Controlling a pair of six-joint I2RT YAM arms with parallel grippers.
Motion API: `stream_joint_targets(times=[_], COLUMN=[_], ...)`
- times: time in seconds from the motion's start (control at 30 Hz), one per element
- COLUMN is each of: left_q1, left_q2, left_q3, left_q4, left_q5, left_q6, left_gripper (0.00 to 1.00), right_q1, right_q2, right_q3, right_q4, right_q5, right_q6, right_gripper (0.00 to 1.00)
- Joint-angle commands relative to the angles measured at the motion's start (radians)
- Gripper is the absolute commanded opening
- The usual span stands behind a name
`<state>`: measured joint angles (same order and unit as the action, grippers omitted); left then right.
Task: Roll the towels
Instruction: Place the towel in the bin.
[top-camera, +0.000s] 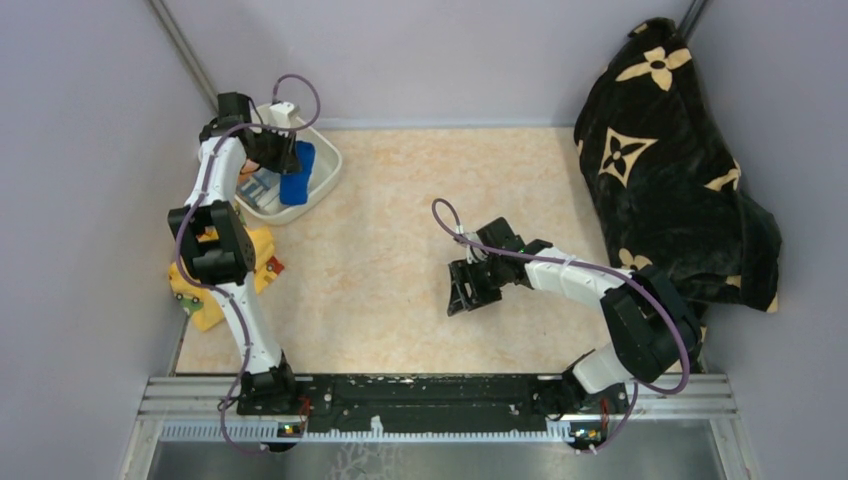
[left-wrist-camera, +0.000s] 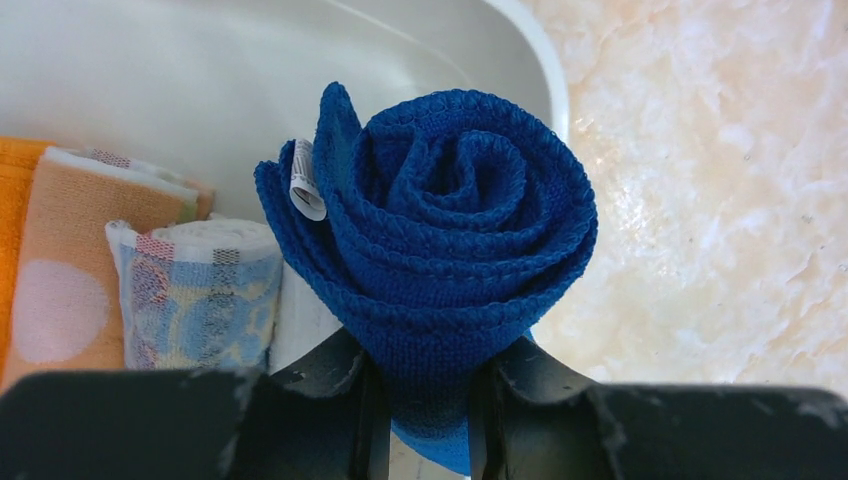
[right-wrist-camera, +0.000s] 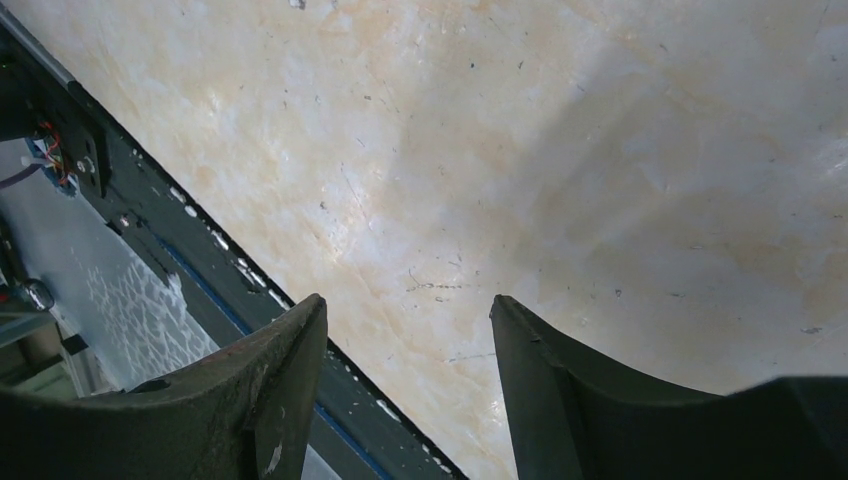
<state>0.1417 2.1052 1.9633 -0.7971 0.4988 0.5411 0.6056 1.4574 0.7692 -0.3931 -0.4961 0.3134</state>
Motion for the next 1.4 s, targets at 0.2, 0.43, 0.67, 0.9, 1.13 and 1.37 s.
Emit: stream_joint_targets(times=[0.2, 0.43, 0.67, 0.9, 1.13, 1.37], left_q1=[0.008, -0.009, -0.057, -0.077, -0.107, -0.122], left_q2=[0.092, 0.097, 0.083, 0.092, 0.072, 0.071], left_q3=[0.057, 0.045, 0.013, -0.042, -0.135, -0.168], left_q4=[-0.106, -0.048, 0.059, 0.110, 0.124, 0.035], left_q5=[-0.048, -0.261, -0.377, -0.481, -0.540, -0.490], left_q6=[0.094, 0.107, 0.161, 0.225, 0.280, 0.268], left_gripper=[0.00, 0.00, 0.00, 0.00, 0.00, 0.00], right_q1=[-0.001, -0.001, -0.001, -0.001, -0.001, -0.001], right_q2=[0.006, 0.027, 0.029, 0.022, 0.024, 0.026], right_q3=[0.092, 0.105, 0.112, 0.100, 0.102, 0.103], right_q4=[-0.039, -0.044, -0.048, -0.053, -0.058, -0.058], right_q5=[0.016, 0.025, 0.038, 0.051, 0.052, 0.054], right_q6=[-0.032, -0.035, -0.040, -0.042, -0.047, -0.053], right_gripper=[0.61, 0.60, 0.60, 0.60, 0.60, 0.60])
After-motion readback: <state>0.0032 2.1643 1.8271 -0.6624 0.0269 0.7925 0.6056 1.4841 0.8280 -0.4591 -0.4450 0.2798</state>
